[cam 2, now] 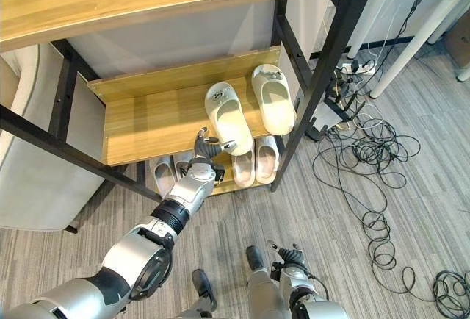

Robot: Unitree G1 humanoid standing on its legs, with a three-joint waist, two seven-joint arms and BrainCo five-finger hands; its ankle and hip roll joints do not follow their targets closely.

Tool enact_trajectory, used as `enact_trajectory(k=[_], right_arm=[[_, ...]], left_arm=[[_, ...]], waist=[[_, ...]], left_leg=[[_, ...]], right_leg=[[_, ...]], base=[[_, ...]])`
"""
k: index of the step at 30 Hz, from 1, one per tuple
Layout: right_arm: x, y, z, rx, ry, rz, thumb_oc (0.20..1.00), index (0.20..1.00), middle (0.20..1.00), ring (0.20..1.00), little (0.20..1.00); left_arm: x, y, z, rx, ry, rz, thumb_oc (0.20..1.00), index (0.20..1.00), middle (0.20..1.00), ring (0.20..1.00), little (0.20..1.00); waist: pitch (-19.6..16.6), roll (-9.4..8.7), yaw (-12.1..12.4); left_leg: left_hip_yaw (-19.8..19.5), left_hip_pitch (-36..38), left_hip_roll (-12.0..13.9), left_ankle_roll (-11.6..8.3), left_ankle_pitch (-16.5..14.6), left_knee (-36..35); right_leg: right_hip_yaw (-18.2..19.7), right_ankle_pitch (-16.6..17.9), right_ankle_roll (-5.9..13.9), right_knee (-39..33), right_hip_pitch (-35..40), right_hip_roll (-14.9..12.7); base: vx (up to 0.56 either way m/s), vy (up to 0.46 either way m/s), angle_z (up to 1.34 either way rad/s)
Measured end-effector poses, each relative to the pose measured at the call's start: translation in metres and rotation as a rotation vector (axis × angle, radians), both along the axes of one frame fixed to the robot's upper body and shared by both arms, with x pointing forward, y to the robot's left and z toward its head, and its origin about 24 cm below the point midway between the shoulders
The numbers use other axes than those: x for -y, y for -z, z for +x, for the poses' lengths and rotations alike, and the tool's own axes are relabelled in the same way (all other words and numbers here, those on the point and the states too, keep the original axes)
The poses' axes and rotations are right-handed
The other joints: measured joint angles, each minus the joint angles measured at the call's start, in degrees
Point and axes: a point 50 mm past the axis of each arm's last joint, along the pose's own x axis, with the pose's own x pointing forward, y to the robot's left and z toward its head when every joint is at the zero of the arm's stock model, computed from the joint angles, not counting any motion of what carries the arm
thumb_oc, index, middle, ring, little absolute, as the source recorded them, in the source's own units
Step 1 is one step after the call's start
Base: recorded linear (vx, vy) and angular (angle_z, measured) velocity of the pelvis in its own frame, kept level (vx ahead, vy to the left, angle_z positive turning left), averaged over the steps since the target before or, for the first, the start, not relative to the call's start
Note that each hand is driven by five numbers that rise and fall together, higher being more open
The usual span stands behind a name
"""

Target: Arrange the slippers neatly on the shoe rack.

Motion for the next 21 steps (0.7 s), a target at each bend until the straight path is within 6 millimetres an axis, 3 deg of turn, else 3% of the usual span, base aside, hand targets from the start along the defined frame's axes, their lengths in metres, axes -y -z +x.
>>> enact_trajectory(k=[11, 16, 18, 21], right_arm=[[0.003, 0.006, -0.013, -0.032, 0.012, -0.002, 1.000, 1.000, 1.000, 1.000, 1.000], [0.004, 0.009, -0.019, -0.055, 0.017, -0.003, 1.000, 1.000, 1.000, 1.000, 1.000], [0.004, 0.010, -0.021, -0.057, 0.020, -0.002, 1.000, 1.000, 1.000, 1.000, 1.000], [0.005, 0.010, -0.023, -0.061, 0.021, -0.005, 1.000, 1.000, 1.000, 1.000, 1.000]], left_arm=[[0.007, -0.003, 0.001, -0.041, 0.092, 0.037, 1.000, 1.000, 1.000, 1.000, 1.000], [0.018, -0.025, 0.002, 0.014, 0.200, 0.066, 1.000, 1.000, 1.000, 1.000, 1.000], [0.025, -0.051, 0.002, 0.098, 0.260, 0.066, 1.000, 1.000, 1.000, 1.000, 1.000], [0.030, -0.058, 0.003, 0.110, 0.300, 0.107, 1.000, 1.000, 1.000, 1.000, 1.000]], waist=[[-0.51, 0.77, 1.08], [-0.66, 1.40, 2.50], [-0.89, 2.21, 2.93], [-1.32, 2.98, 3.58]], left_leg=[[-0.49, 0.23, 0.03, 0.00, 0.29, 0.01], [-0.98, 0.76, 0.10, -0.07, 0.50, 0.00], [-1.35, 1.05, 0.10, -0.10, 0.60, -0.07], [-1.45, 1.43, 0.20, -0.13, 0.16, -0.26]], right_leg=[[-0.62, 0.08, -0.05, 0.07, 0.43, -0.07], [-1.27, 0.12, -0.14, 0.05, 1.30, -0.17], [-1.46, 0.12, -0.14, 0.10, 1.70, -0.20], [-1.47, 0.02, -0.18, 0.01, 2.13, -0.11]], base=[[0.00, -0.003, 0.02], [0.00, -0.004, 0.07], [0.00, -0.005, 0.05], [0.00, 0.000, 0.00]])
